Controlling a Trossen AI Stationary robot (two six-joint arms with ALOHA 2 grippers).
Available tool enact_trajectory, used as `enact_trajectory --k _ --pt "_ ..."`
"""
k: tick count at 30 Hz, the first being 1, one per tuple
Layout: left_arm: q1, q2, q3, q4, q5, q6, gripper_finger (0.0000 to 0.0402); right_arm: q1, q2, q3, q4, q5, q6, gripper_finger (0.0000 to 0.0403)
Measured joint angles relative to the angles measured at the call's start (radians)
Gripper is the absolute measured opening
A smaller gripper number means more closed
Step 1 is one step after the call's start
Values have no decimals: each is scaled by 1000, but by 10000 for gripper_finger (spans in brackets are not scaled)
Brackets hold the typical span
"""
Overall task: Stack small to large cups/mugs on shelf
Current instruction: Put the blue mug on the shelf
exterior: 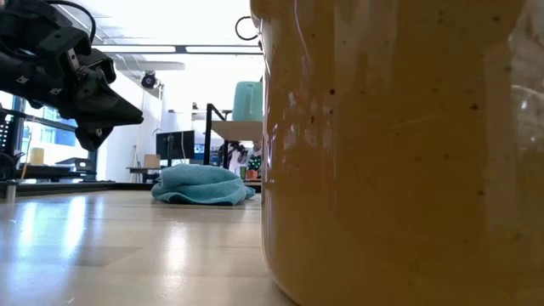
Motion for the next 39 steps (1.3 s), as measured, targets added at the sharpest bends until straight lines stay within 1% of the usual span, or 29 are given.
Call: enact_trajectory --k 34,39 --pt "0 0 0 0 0 -11 37 13 6 0 -4 30 -17 0" --pt "0 0 0 0 0 -11 37 13 8 43 -6 58 -32 0"
